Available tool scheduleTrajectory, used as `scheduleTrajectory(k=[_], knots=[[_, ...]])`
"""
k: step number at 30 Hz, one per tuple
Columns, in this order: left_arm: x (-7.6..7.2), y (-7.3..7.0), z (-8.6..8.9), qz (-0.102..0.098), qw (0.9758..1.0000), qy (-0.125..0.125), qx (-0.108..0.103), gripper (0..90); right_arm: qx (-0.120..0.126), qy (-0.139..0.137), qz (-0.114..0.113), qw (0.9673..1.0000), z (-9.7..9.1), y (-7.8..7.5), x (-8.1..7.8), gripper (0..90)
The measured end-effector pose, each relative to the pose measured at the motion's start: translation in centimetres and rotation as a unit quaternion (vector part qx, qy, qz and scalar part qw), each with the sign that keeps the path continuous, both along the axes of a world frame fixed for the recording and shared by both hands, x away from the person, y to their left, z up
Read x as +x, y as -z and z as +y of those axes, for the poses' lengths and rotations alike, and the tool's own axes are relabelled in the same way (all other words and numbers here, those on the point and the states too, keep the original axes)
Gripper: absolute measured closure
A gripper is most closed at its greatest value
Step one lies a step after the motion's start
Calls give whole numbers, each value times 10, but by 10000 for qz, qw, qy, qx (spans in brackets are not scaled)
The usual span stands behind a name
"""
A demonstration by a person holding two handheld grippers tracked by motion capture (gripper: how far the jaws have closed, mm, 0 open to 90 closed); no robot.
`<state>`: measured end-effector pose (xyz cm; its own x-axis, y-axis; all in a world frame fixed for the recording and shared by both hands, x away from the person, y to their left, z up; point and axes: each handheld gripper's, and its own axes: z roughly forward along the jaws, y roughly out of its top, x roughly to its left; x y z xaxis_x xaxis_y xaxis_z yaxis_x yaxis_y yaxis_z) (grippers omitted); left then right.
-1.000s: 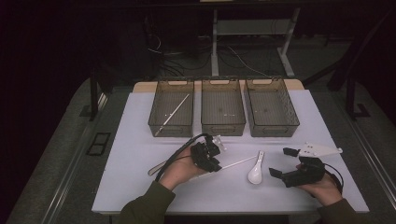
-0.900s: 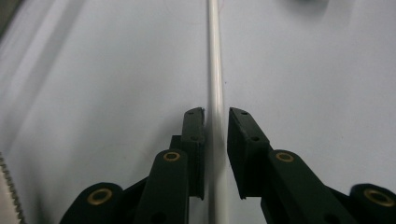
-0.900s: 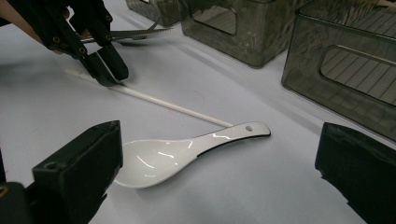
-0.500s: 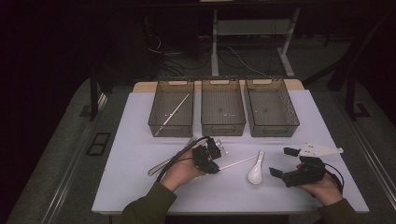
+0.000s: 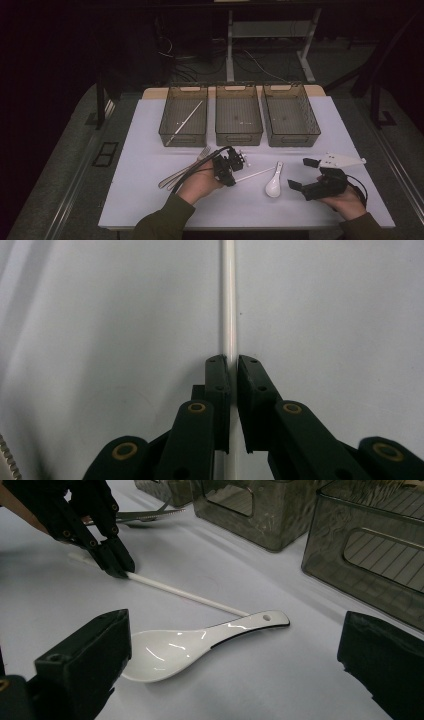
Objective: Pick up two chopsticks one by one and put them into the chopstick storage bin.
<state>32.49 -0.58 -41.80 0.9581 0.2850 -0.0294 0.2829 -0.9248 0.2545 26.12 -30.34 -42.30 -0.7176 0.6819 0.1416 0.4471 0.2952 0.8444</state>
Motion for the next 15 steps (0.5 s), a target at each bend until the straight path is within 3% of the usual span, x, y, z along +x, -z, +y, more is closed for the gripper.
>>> scheduleTrajectory(k=[6,15], knots=[[1,-1,-2,14,10000,-29,84,838,-2,-2,10,10000,0,0,0,6],[1,-1,2,66,9999,-103,-81,838,26,28,-10,10000,-2,0,1,6]])
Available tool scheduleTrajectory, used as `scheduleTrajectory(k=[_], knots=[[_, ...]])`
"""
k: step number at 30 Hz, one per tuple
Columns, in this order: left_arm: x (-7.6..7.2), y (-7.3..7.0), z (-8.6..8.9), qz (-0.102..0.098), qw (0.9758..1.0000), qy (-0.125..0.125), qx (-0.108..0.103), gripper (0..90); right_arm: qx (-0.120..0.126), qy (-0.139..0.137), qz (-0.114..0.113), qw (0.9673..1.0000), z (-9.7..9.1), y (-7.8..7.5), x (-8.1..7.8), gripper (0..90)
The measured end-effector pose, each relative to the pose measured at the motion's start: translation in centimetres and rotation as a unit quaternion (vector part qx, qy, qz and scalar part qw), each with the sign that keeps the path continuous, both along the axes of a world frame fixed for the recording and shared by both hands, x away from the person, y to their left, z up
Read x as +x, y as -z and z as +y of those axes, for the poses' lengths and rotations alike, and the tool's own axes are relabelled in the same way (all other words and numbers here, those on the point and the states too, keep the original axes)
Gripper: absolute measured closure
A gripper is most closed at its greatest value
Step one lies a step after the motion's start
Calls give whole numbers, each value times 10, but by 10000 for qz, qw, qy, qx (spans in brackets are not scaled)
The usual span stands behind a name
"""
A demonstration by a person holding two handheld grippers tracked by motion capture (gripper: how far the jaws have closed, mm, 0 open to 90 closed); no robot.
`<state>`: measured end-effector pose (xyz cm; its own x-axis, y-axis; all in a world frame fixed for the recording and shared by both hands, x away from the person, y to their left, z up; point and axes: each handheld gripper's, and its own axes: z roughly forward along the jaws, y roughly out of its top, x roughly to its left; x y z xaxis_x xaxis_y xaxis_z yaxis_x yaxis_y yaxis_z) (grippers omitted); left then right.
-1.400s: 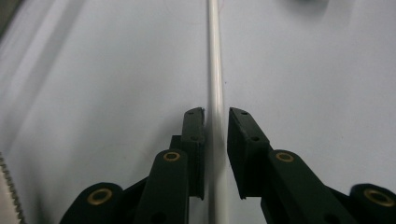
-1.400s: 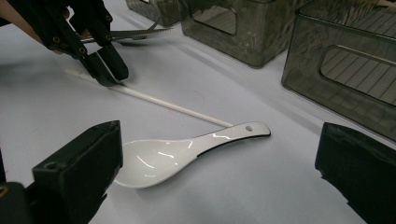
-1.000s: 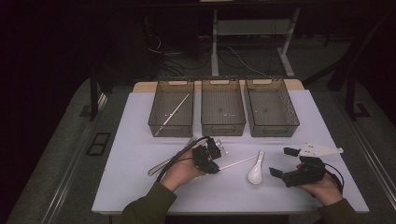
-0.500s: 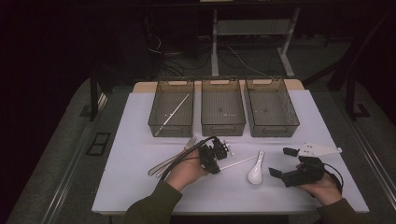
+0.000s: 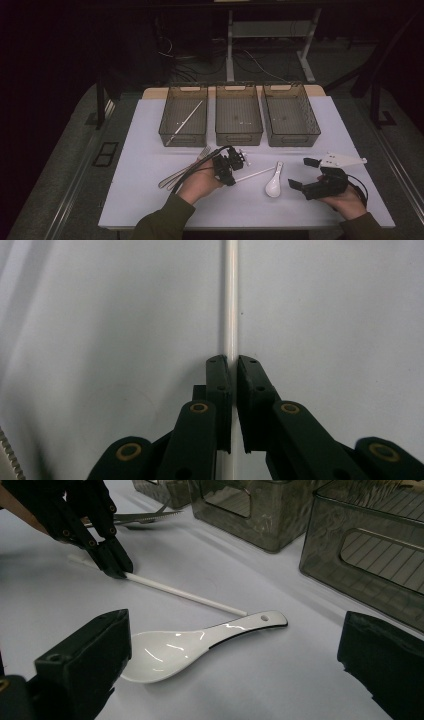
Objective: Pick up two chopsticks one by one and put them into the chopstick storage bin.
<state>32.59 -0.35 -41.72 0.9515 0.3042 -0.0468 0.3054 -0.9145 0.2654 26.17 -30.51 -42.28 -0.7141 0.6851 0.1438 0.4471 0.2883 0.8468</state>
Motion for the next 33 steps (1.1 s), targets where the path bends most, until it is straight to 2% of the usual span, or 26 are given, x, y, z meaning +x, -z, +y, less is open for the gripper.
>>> scheduleTrajectory(k=[6,7,8,9,12,15,17,18,21,23,24,25,28,29,33], knots=[[3,-3,9,27,9999,-37,-127,838,5,3,14,10000,0,0,0,7],[3,-4,12,23,9996,-122,-252,838,7,3,16,10000,0,0,0,6],[3,-4,12,23,9996,-122,-252,838,7,3,16,10000,0,0,0,6],[3,-8,17,78,9989,-234,-402,838,5,4,18,10000,0,0,0,6],[3,-11,22,59,9985,-235,-489,838,6,4,17,10000,0,0,0,7],[4,-18,29,-13,9970,-293,-714,837,5,2,11,10000,0,0,0,6],[6,-23,36,-14,9957,-330,-863,837,6,2,11,10000,0,0,0,6],[7,-28,42,-74,9942,-374,-1001,837,9,6,19,10000,0,0,0,6],[8,-32,48,-119,9929,-412,-1111,838,7,9,29,10000,0,0,0,7],[9,-37,55,-146,9905,-480,-1284,837,11,10,35,10000,0,0,0,6],[10,-41,60,-150,9884,-523,-1420,838,11,9,37,10000,0,0,0,6],[10,-41,60,-150,9884,-523,-1420,837,13,7,39,10000,0,0,0,6],[12,-47,69,-208,9856,-585,-1570,837,20,5,42,10000,0,0,0,6],[12,-50,73,-215,9839,-663,-1646,837,30,7,45,10000,0,0,0,6],[15,-59,85,-309,9799,-770,-1814,838,33,-4,37,10000,0,0,0,6]])
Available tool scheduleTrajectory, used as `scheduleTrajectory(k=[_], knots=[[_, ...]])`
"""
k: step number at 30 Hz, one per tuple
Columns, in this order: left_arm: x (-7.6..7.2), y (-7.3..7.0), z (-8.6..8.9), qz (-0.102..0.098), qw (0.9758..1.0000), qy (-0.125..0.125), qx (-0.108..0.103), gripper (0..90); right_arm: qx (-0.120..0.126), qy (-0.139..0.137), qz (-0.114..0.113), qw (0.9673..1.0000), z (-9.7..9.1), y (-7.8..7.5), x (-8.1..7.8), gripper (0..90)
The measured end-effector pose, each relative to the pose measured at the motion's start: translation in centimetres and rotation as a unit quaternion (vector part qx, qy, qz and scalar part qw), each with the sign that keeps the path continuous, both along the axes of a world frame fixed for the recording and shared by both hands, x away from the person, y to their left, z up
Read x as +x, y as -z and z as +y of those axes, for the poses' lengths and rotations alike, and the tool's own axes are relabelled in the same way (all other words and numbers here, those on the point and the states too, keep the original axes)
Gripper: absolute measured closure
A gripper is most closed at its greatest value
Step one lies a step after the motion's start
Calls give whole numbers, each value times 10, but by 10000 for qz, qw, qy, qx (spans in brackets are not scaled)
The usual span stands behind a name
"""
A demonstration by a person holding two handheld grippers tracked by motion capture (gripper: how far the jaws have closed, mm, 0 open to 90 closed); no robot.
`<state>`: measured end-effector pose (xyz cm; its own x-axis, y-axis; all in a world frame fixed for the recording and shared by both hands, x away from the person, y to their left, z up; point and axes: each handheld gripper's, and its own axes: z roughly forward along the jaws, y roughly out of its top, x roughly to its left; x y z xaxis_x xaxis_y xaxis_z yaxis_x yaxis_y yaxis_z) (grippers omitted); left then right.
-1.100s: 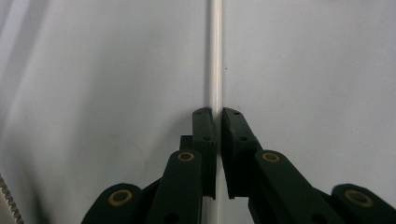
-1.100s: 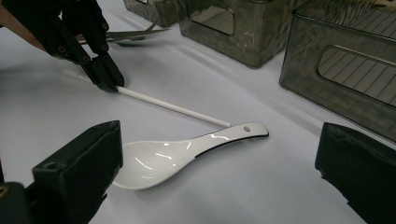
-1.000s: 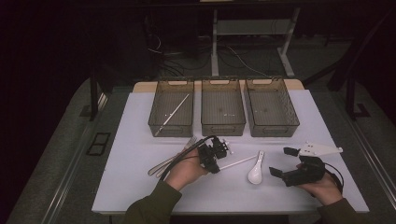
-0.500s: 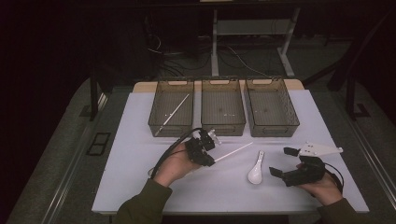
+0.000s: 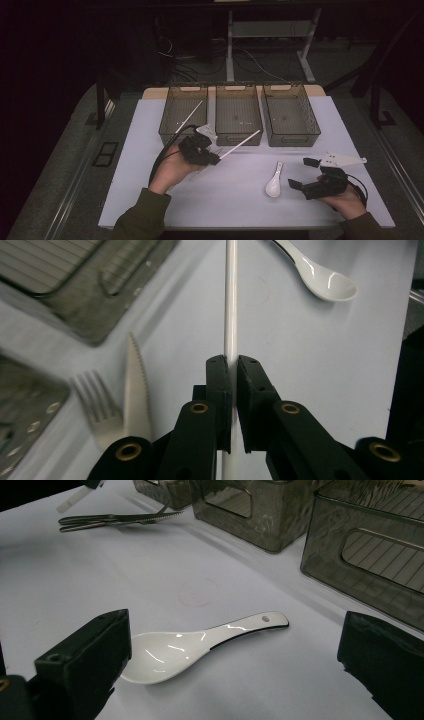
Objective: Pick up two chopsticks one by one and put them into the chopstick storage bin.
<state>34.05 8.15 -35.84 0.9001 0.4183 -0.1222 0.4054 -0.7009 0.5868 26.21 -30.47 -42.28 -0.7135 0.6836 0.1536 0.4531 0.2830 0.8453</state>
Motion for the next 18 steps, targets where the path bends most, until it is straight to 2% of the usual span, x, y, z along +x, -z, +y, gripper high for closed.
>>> scheduleTrajectory(k=[4,9,16,18], knots=[[2,-9,12,-87,9997,-120,-195,838,16,11,4,10000,0,0,0,6],[5,-22,26,-251,9988,-274,-323,837,1,4,-5,10000,0,0,0,6],[13,-40,43,-491,9964,-438,-536,837,32,26,78,10000,0,0,-1,6],[18,-45,47,-555,9955,-521,-560,837,21,25,28,10000,0,0,0,6]])
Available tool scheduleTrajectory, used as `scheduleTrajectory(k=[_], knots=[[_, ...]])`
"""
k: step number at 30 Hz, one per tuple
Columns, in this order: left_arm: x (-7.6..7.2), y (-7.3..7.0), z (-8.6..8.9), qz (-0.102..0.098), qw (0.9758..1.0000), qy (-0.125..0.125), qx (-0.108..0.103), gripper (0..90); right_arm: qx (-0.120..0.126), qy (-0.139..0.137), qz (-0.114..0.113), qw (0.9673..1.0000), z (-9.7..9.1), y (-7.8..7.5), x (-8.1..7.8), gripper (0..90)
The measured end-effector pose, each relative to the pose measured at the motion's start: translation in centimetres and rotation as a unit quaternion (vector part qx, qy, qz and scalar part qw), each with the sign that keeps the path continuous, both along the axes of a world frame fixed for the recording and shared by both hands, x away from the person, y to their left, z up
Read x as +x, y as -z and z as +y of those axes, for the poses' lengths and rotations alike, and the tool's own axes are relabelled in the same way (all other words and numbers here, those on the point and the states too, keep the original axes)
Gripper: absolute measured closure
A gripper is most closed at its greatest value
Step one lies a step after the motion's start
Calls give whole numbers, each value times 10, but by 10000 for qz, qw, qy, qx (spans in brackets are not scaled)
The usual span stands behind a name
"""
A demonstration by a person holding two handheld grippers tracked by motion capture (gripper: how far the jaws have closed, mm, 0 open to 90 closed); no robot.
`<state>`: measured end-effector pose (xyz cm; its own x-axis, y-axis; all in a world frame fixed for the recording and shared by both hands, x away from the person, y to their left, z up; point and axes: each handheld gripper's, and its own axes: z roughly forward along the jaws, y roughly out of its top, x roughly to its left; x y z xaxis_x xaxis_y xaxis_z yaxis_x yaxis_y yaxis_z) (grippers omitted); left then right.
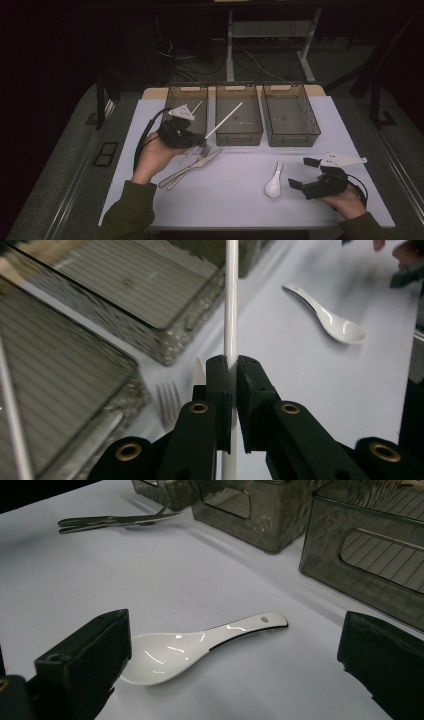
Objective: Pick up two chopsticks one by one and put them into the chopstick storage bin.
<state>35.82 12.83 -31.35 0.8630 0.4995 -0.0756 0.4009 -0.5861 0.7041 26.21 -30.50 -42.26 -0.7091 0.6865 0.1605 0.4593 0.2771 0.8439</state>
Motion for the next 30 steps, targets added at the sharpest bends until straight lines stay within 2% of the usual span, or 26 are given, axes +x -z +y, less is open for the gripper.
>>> scheduleTrajectory(k=[8,14,18,21,23,28,30], knots=[[25,-22,17,-304,9990,-340,-9,837,3,-1,-34,10000,-1,0,0,6],[48,-26,31,-483,9969,-627,53,837,1,9,-43,10000,-1,0,0,7],[63,-19,36,-551,9957,-734,156,837,0,9,-19,10000,-1,0,0,6],[73,-11,38,-520,9951,-827,140,837,0,11,-11,10000,-1,0,0,6],[80,-5,37,-541,9943,-894,225,836,4,17,-9,10000,-1,0,0,7],[96,11,39,-377,9935,-1028,317,836,16,15,-23,10000,-3,0,0,6],[102,18,39,-299,9926,-1099,430,836,29,32,-10,10000,-3,0,0,6]])
